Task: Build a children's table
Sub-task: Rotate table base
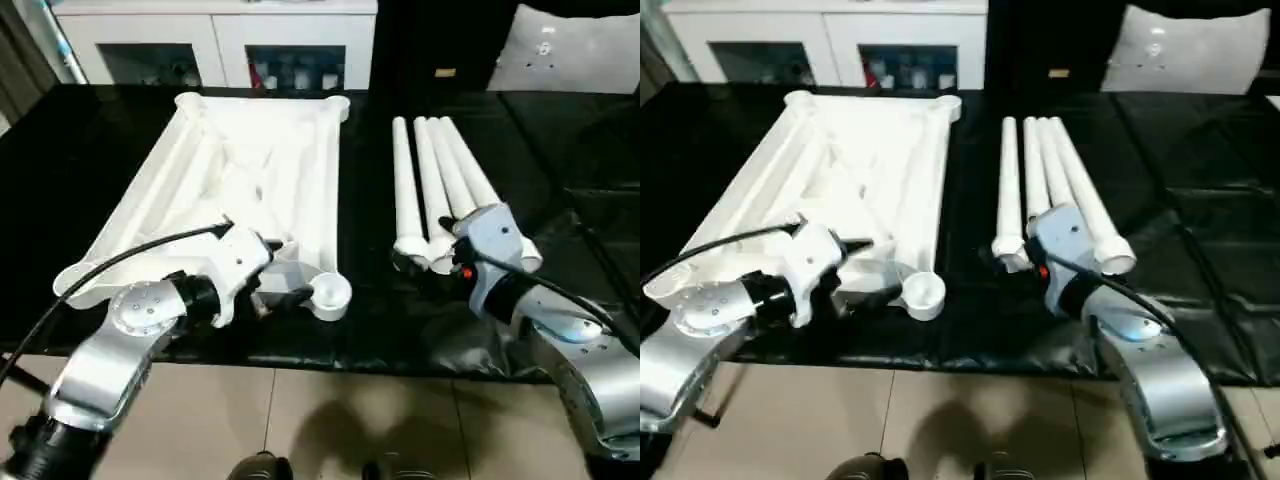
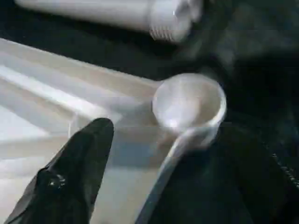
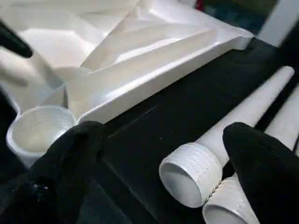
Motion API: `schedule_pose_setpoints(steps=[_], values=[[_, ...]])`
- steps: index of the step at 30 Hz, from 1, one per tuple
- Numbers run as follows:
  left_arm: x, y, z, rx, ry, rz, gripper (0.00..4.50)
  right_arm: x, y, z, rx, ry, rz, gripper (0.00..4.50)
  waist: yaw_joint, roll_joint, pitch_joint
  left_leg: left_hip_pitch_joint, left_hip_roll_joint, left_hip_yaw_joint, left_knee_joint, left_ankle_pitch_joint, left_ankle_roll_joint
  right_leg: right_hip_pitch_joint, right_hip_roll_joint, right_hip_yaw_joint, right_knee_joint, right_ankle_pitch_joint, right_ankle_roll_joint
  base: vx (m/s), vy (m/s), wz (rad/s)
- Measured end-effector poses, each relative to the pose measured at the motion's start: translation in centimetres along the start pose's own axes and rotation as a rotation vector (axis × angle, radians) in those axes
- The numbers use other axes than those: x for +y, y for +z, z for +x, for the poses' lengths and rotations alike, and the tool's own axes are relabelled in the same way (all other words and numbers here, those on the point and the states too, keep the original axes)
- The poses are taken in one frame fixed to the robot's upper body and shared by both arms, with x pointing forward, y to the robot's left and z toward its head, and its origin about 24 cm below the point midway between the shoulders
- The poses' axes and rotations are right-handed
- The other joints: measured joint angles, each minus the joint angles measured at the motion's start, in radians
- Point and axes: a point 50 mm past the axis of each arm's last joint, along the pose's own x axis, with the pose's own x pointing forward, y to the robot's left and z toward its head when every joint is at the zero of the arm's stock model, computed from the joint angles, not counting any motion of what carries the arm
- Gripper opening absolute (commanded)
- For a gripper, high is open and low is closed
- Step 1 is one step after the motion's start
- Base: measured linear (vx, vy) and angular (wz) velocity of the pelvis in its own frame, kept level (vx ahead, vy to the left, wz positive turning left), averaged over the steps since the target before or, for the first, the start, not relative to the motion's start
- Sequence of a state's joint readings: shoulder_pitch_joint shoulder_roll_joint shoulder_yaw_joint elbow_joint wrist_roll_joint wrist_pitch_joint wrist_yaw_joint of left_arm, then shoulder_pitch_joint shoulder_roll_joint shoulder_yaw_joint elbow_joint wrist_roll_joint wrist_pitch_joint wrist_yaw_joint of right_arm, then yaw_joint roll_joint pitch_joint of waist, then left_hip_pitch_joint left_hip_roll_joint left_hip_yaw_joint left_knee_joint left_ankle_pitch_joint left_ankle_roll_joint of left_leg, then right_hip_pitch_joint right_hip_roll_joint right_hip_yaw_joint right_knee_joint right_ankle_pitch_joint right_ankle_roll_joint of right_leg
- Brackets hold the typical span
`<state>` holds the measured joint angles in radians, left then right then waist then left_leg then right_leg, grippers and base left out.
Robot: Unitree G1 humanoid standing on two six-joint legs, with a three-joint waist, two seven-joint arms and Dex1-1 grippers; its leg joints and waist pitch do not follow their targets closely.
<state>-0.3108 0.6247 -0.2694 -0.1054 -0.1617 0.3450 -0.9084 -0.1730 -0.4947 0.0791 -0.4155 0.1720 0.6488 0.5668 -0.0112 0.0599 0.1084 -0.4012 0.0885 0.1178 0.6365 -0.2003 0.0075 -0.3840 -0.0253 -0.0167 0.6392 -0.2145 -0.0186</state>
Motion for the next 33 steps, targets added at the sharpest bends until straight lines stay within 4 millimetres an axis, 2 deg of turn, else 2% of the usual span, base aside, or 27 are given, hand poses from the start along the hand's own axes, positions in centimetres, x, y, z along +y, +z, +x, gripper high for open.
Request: schedule_pose_setpoints(steps=[3,5,8,10,13,16,23,33], values=[[0.2,0.1,0.6,0.013,-0.087,0.012,3.62,0.9,0.3,-0.4,-0.027,0.110,0.014,4.50,0.003,0.004,-0.001,-0.001,0.004,0.005,-0.001,-0.001,0.006,0.001,0.000,-0.001,-0.005,0.000,0.000,0.000,0.000,0.00],[0.8,-0.1,1.1,0.030,-0.112,0.042,3.34,1.4,0.8,-0.5,-0.063,0.155,0.013,4.50,0.005,0.004,-0.001,-0.001,0.006,0.009,-0.001,0.000,0.008,0.001,0.000,-0.001,-0.007,0.001,-0.001,0.000,0.000,0.00],[1.5,-0.6,1.3,0.051,-0.130,0.057,3.14,1.7,1.4,-0.8,-0.094,0.197,-0.009,4.50,0.005,0.005,-0.001,0.000,0.008,0.011,-0.001,-0.001,0.006,0.002,0.000,-0.001,-0.007,0.002,-0.003,0.000,0.000,0.00],[2.0,-0.7,1.4,0.060,-0.154,0.067,2.88,1.9,1.5,-1.0,-0.091,0.235,-0.020,4.50,0.006,0.005,-0.001,0.000,0.010,0.014,-0.001,-0.001,0.006,0.002,0.000,-0.001,-0.007,0.002,-0.004,0.000,0.000,0.00],[2.5,-0.9,1.4,0.077,-0.191,0.066,2.78,2.3,1.3,-1.4,-0.069,0.299,-0.015,4.50,0.006,0.007,-0.002,0.001,0.011,0.016,-0.001,-0.001,0.006,0.003,0.000,-0.001,-0.007,0.003,-0.005,0.000,0.000,0.00],[2.9,-1.6,1.5,0.118,-0.228,0.062,2.46,3.3,0.6,-1.8,-0.021,0.398,-0.008,4.50,0.011,0.011,-0.002,0.002,0.013,0.018,-0.001,-0.001,0.006,0.003,0.000,-0.001,-0.007,0.003,-0.005,0.000,0.000,0.00],[3.6,-1.8,2.1,0.129,-0.235,0.072,1.99,3.8,-0.5,-2.2,0.052,0.426,-0.006,4.50,0.015,0.018,-0.004,0.001,0.014,0.022,-0.001,-0.001,0.006,0.003,-0.001,-0.001,-0.008,0.003,-0.005,0.000,0.000,0.00],[3.8,-2.6,3.0,0.137,-0.259,0.086,1.07,3.9,-0.6,-2.4,0.074,0.416,-0.040,4.50,0.015,0.021,-0.006,0.001,0.015,0.023,-0.001,-0.001,0.006,0.003,-0.001,-0.001,-0.008,0.003,-0.005,0.000,0.000,0.00]])
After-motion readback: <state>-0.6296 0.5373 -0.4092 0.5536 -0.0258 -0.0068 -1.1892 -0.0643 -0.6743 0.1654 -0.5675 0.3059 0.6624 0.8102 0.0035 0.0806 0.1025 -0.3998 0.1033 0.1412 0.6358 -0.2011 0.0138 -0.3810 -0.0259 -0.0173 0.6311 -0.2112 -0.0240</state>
